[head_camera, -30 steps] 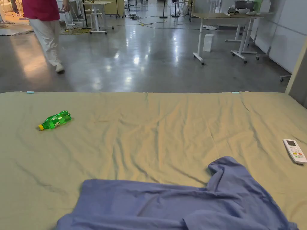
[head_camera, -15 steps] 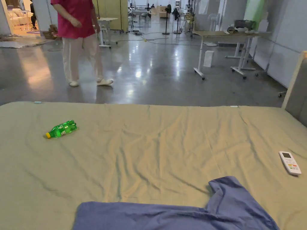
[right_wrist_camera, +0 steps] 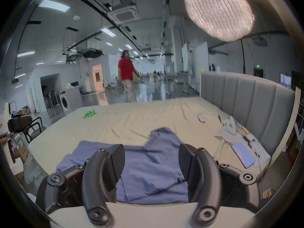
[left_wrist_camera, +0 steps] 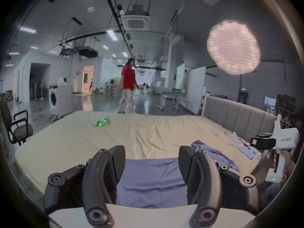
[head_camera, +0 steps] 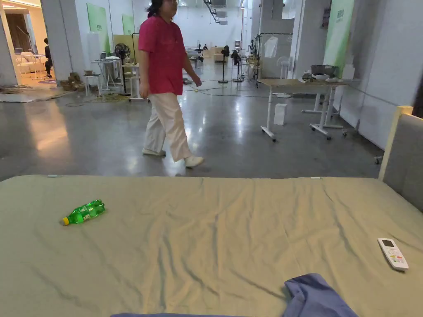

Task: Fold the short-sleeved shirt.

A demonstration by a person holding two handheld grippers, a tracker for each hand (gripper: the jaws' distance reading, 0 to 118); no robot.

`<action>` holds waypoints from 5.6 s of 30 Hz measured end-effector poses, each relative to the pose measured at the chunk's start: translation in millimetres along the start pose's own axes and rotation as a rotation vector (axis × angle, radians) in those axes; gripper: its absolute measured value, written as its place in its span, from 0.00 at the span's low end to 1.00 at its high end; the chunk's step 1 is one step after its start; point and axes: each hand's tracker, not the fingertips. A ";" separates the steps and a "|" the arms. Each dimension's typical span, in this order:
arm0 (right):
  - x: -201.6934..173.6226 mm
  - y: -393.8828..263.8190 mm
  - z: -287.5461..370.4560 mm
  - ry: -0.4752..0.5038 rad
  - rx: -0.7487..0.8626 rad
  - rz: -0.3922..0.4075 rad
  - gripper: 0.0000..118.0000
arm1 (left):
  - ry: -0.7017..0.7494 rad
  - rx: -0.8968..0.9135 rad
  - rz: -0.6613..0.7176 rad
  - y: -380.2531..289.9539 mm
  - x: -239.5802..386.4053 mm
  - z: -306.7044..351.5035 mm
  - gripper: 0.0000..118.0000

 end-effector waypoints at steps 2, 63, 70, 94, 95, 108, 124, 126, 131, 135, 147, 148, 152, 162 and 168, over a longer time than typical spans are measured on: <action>-7.3 7.1 4.8 0.013 0.042 0.015 0.60 | -0.003 0.007 0.022 4.2 9.0 0.4 0.58; 16.0 -74.4 -60.1 0.011 -0.348 -0.047 0.00 | 0.196 -0.805 -0.060 -146.0 -71.5 -363.9 0.17; 44.2 -50.1 -128.8 0.041 -0.330 0.008 0.23 | 0.134 -0.809 0.053 -142.5 -86.1 -358.9 0.16; 151.6 -68.0 -352.3 -0.061 -0.723 -0.068 0.03 | 0.148 -0.819 -0.051 -131.7 -76.4 -358.5 0.14; 150.0 -67.1 -348.5 -0.070 -0.712 -0.060 0.02 | 0.117 -0.803 -0.060 -126.8 -78.0 -355.9 0.09; 142.0 -29.4 -159.9 0.001 -0.413 -0.214 0.02 | 0.017 -0.508 0.134 -47.7 -100.5 -162.5 0.05; 124.9 -140.1 -108.4 -0.084 -0.595 -0.158 0.12 | 0.092 -0.639 0.250 -163.0 -116.0 -88.0 0.16; 133.1 -146.5 -111.7 -0.096 -0.576 -0.137 0.46 | 0.102 -0.560 0.280 -152.9 -114.3 -80.7 0.44; 101.2 -93.1 -63.8 -0.110 -0.353 -0.086 0.66 | 0.036 -0.324 0.195 -90.3 -92.6 -51.2 0.60; 58.4 -39.5 -12.9 -0.053 -0.121 -0.112 0.66 | 0.024 -0.112 0.107 -27.9 -41.4 -17.7 0.59; -18.8 -14.2 11.2 0.028 0.062 0.087 0.03 | -0.066 -0.084 -0.033 -25.9 22.5 -7.1 0.01; -21.9 -15.2 10.5 0.040 0.050 0.088 0.01 | -0.055 -0.090 -0.036 -25.0 20.3 -6.6 0.01; -27.9 -18.7 9.0 0.042 0.035 0.108 0.00 | -0.044 -0.115 -0.052 -25.7 20.5 -6.9 0.01; -25.7 -20.0 9.0 0.063 0.004 0.078 0.00 | 0.066 -0.073 0.097 -30.8 -34.5 -22.7 0.01; -15.1 -36.6 12.3 0.082 -0.077 0.006 0.00 | 0.045 -0.329 0.436 -78.4 -126.3 -64.9 0.86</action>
